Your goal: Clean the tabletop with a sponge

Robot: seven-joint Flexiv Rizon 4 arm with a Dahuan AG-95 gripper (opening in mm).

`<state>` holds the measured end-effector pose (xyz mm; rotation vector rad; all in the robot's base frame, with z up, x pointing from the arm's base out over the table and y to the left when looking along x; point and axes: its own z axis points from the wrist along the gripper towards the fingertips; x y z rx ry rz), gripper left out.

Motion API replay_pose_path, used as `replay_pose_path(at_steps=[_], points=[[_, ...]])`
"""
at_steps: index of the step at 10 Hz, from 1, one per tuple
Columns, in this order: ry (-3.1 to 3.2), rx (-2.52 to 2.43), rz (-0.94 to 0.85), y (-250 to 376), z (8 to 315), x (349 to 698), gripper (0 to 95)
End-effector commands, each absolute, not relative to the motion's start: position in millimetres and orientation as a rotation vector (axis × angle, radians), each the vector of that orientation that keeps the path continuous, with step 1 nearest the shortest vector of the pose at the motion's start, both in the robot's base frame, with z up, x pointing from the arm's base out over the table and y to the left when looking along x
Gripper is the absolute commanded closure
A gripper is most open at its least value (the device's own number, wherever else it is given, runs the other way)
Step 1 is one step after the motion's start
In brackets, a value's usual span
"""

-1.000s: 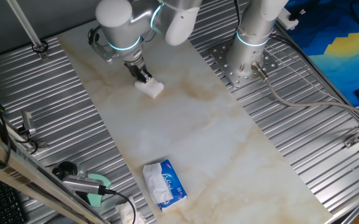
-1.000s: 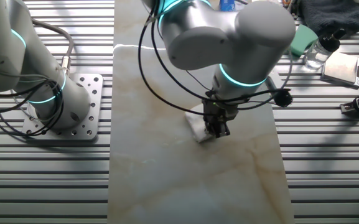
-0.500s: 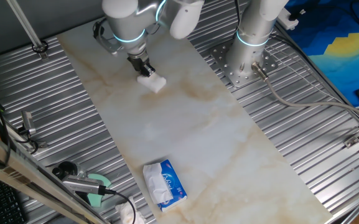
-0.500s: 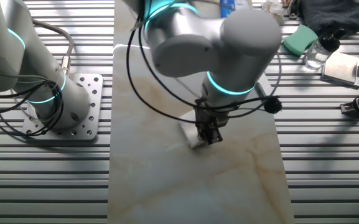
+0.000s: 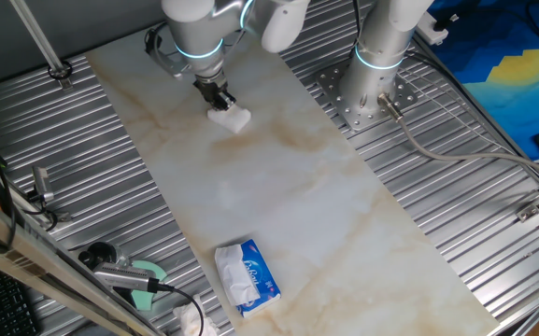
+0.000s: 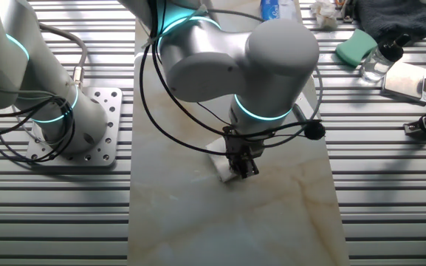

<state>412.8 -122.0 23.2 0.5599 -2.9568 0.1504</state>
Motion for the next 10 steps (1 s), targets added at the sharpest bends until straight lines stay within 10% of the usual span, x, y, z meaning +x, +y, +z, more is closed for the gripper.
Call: replay_pose_path(at_steps=[1,10], points=[[-2.949,0.594,0.157,-125.5,23.9,415.2,95.0],[-2.885,0.756,0.145,-158.0,26.4,427.7,95.0]])
